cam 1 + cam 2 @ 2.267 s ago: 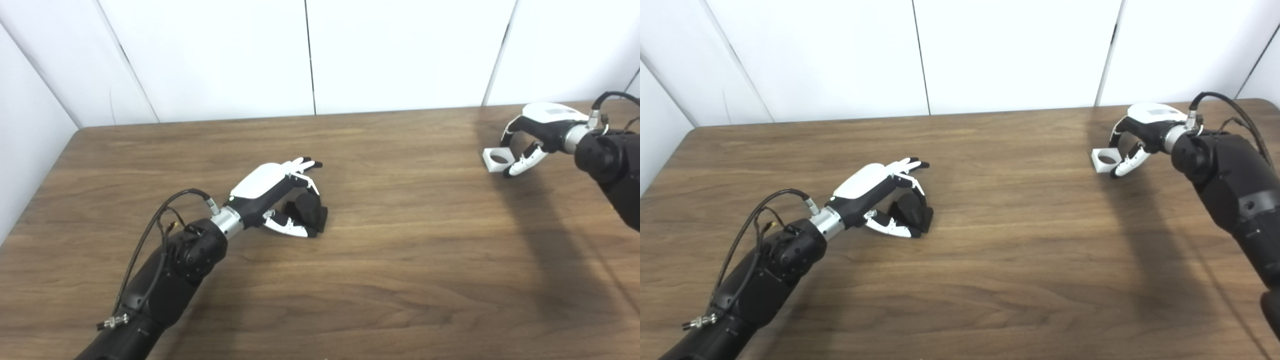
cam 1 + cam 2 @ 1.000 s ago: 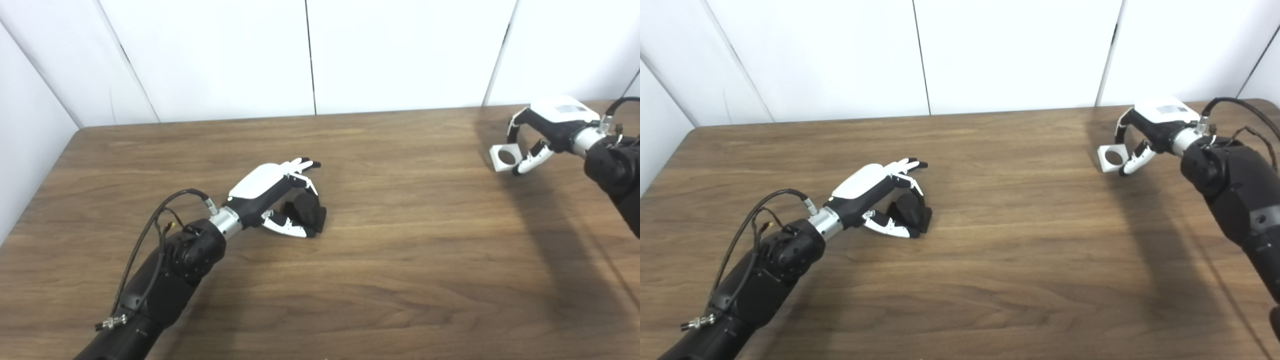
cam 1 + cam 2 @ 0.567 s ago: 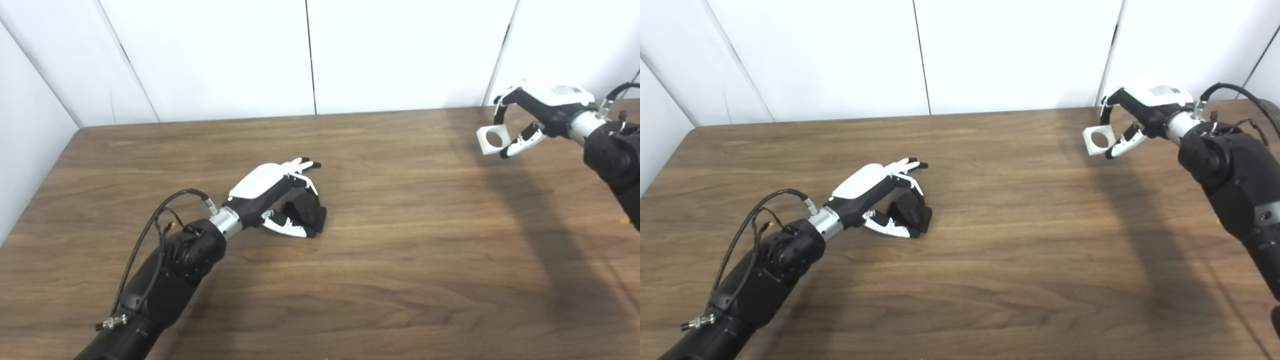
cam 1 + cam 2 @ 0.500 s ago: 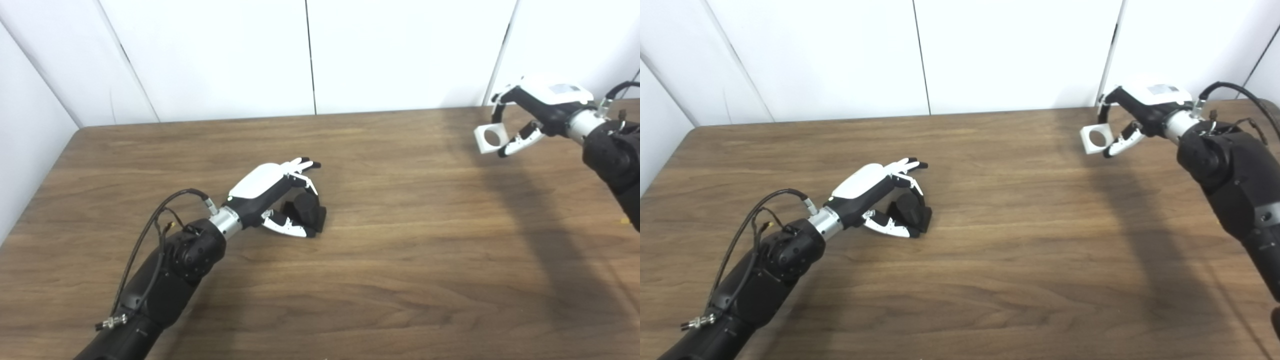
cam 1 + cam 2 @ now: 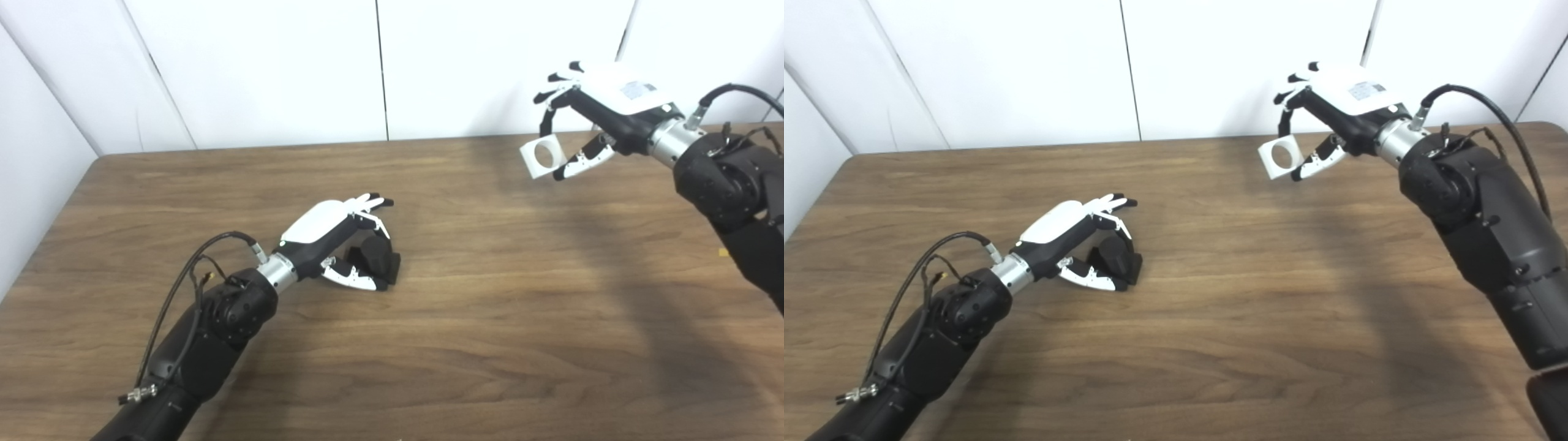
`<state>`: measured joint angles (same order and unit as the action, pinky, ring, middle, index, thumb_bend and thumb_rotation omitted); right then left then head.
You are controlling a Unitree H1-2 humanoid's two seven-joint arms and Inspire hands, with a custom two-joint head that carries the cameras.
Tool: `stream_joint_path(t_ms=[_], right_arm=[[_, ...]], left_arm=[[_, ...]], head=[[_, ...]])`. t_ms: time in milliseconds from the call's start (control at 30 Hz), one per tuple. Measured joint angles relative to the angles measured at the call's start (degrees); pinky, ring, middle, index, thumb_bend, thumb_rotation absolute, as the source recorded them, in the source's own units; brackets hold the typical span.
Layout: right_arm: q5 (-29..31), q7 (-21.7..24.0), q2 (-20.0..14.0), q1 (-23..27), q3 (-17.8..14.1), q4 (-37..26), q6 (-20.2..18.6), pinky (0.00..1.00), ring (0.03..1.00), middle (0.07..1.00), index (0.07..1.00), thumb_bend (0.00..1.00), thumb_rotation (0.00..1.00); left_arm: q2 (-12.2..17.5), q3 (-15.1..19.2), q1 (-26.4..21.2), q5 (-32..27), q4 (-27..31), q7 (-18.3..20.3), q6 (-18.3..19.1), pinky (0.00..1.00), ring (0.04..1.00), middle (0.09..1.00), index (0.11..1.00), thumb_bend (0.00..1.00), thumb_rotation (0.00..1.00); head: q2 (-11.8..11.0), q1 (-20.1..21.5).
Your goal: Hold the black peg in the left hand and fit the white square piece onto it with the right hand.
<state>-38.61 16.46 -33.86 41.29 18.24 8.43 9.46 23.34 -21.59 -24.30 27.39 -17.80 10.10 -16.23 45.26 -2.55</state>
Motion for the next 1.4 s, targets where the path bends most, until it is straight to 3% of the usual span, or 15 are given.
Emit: stream_joint_path(t_ms=[433, 900, 1400], right_arm=[[1.77, 3.71, 2.32, 0.63, -0.47, -4.96, 0.39, 1.00, 0.937, 0.822, 0.481, 0.52, 0.14], [4.22, 7.80, 6.28, 1.03, 0.01, -8.17, 0.51, 1.00, 0.940, 0.832, 0.480, 0.52, 0.14], [4.45, 13.84, 12.07, 2.01, 3.50, -10.37, 0.36, 1.00, 0.950, 0.844, 0.480, 0.52, 0.14]], left_arm=[[-1.95, 2.70, 0.98, -7.89, -3.54, 1.86, 0.03, 0.96, 1.000, 0.990, 0.492, 0.52, 0.07], [-3.03, 3.60, 1.36, -9.04, -3.70, 2.01, 0.38, 0.95, 1.000, 0.988, 0.492, 0.52, 0.07], [-4.05, 3.88, 1.60, -9.05, -3.70, 1.99, 0.88, 0.97, 1.000, 0.987, 0.491, 0.52, 0.07]], head=[[0.26, -0.70], [0.26, -1.32], [0.35, -2.72]])
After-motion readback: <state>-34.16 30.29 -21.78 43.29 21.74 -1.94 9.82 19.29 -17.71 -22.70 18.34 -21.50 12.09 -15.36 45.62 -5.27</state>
